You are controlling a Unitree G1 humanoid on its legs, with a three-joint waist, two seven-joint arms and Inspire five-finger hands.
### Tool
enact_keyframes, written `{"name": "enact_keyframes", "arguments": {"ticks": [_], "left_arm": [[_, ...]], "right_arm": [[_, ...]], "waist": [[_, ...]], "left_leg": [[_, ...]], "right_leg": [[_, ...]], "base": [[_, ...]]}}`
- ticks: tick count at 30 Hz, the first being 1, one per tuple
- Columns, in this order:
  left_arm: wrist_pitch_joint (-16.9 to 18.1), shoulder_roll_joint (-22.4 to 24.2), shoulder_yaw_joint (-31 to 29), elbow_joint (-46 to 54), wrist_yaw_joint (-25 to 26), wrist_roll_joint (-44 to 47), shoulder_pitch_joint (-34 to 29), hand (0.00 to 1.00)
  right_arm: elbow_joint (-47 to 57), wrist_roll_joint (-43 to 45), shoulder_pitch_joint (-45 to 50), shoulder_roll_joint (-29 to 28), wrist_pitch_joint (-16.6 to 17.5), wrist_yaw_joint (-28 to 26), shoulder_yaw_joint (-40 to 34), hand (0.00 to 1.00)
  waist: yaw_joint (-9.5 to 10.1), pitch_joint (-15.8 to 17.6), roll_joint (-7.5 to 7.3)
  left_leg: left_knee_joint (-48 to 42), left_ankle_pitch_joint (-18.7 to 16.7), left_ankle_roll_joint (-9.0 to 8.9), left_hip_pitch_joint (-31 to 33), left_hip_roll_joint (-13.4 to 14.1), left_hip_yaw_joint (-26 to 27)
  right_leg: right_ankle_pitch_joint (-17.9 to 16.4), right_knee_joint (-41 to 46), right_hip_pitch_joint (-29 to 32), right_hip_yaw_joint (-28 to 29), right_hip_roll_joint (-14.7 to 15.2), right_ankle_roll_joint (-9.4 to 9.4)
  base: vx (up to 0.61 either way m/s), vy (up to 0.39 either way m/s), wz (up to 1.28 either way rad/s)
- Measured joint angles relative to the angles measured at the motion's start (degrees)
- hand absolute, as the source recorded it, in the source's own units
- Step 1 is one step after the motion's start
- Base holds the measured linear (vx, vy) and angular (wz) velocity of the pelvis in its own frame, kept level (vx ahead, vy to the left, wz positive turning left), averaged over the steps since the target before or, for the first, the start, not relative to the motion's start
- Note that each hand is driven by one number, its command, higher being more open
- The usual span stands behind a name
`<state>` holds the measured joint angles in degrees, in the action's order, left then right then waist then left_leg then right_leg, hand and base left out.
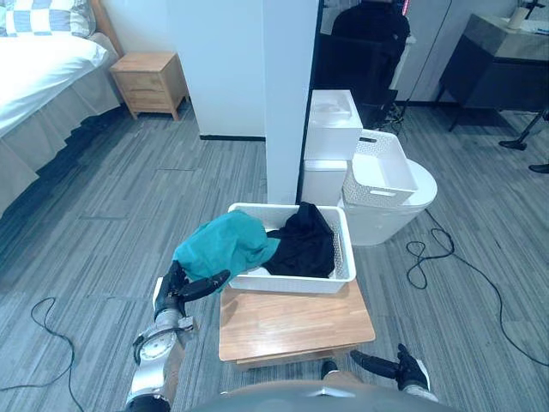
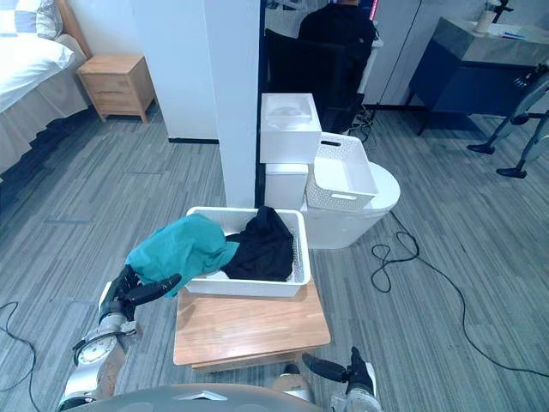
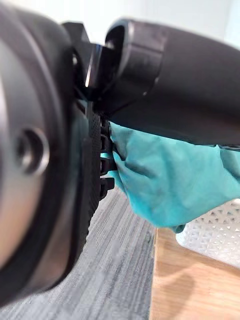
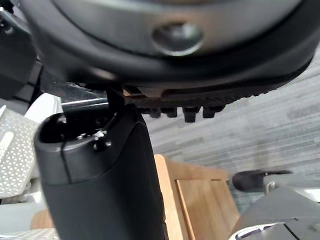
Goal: Tidy up the quilt and then pick up the clothes from the bed and put them into the laundry hamper
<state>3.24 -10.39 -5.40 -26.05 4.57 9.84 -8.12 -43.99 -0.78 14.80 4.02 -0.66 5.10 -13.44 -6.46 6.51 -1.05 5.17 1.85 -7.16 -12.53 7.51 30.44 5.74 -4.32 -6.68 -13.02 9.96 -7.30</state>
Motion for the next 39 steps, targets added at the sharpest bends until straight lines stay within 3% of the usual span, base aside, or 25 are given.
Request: {"name": "enact_keyframes", "arguments": {"ticks": [7,11,18,27,35,38,39], "left_arm": [[-0.4,-1.54,1.18,5.08,1.54,-3.44,3.46,1.0],[-0.21,-1.56,1.67,11.35,2.78,-2.4,8.25,1.0],[0.61,-1.56,3.94,13.21,3.38,-0.37,16.86,1.0],[0.81,-1.57,6.16,11.4,-0.56,1.82,17.12,1.0],[0.52,-2.8,11.89,11.19,-3.89,-1.46,17.14,1.0],[0.52,-2.88,14.07,15.62,-4.3,-3.73,17.07,1.0],[3.86,-1.12,12.49,24.05,-3.94,0.71,15.43,1.0]], "right_arm": [[-3.68,1.78,0.24,-0.01,0.07,-0.75,0.06,1.0],[-3.72,1.78,0.39,-0.26,0.73,-1.1,-0.65,1.0],[-4.0,2.28,0.59,-1.23,1.57,-1.95,-1.87,1.0],[-3.34,2.31,1.49,-1.52,2.0,-2.02,-2.65,1.0],[-3.41,2.31,1.41,-1.5,2.66,-2.01,-2.89,1.0],[-3.54,2.31,0.96,-1.5,2.79,-2.02,-3.09,1.0],[-5.33,2.31,0.03,-1.49,2.78,-2.17,-3.95,1.0]], "waist": [[-1.43,-0.15,1.88],[-2.09,-0.26,2.15],[-4.38,-0.47,2.53],[-4.93,-0.58,3.89],[-4.9,-0.12,4.48],[-4.76,0.58,4.62],[-4.38,1.19,4.11]], "left_leg": [[-0.03,-0.8,-0.39,-0.03,0.06,2.33],[-0.03,-0.92,-0.53,-0.57,0.2,4.52],[-0.07,-1.35,-1.09,-2.04,0.29,7.28],[-0.05,-1.89,-1.51,-3.06,0.82,9.48],[-0.1,-1.88,-1.49,-3.02,0.76,9.24],[-0.22,-1.8,-1.39,-2.92,0.74,8.86],[-0.11,-1.58,-1.12,-2.86,0.8,7.0]], "right_leg": [[0.2,-0.1,1.42,1.85,-0.25,0.31],[0.72,-0.07,2.11,3.98,-0.3,-0.38],[0.74,-0.07,1.45,5.17,-0.45,-0.43],[0.73,-0.09,1.68,6.97,-1.24,-0.4],[0.72,-0.11,1.69,6.88,-1.24,-0.4],[0.72,-0.1,1.64,6.68,-1.2,-0.4],[0.58,-0.1,0.76,5.28,-1.07,-0.3]], "base": [[0.03,0.0,-0.15],[0.05,0.003,-0.28],[0.01,-0.004,-0.11],[-0.04,-0.02,-0.11],[-0.01,-0.007,0.0],[-0.06,-0.039,0.11],[-0.12,-0.077,0.33]]}}
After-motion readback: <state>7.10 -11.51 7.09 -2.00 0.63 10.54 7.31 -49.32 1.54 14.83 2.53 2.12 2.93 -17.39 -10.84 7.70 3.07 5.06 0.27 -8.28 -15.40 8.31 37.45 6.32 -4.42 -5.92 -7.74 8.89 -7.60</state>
